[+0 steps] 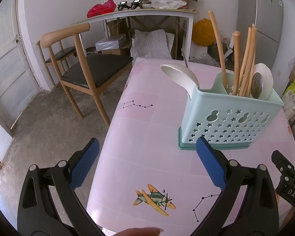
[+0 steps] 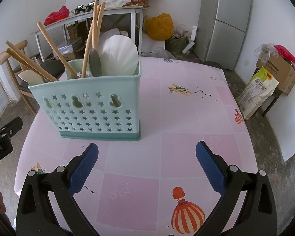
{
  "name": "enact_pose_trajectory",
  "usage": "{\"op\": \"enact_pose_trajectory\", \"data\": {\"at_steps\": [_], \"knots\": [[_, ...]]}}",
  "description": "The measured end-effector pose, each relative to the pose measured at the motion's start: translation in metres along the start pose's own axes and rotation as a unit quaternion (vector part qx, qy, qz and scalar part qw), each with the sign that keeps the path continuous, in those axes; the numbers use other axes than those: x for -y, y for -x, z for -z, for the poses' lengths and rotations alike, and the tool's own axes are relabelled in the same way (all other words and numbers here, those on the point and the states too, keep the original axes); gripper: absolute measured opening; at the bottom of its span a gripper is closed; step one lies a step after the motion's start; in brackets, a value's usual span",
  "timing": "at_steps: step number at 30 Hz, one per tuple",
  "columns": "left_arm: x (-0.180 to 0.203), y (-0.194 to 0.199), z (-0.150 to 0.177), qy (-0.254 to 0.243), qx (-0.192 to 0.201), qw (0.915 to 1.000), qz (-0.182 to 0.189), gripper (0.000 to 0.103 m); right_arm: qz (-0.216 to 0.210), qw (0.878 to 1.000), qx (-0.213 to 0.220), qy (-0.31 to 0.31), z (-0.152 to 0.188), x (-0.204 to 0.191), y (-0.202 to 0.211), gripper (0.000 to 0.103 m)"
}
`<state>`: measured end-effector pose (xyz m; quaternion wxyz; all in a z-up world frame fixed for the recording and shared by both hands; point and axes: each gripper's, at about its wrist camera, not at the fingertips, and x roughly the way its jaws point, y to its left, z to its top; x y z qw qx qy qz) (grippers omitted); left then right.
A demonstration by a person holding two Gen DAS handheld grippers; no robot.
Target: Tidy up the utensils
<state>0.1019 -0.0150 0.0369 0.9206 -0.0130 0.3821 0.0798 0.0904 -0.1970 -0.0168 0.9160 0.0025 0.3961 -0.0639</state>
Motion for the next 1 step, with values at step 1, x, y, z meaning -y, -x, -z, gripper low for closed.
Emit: {"op": "enact_pose_trajectory", "data": {"at_steps": [1], "knots": [[0.002,0.0007,0.0011,0.0,0.0,1.0,0.0,0.095,0.0,1.0,0.0,0.0,0.0003,-0.0002,0.0,0.096]]}}
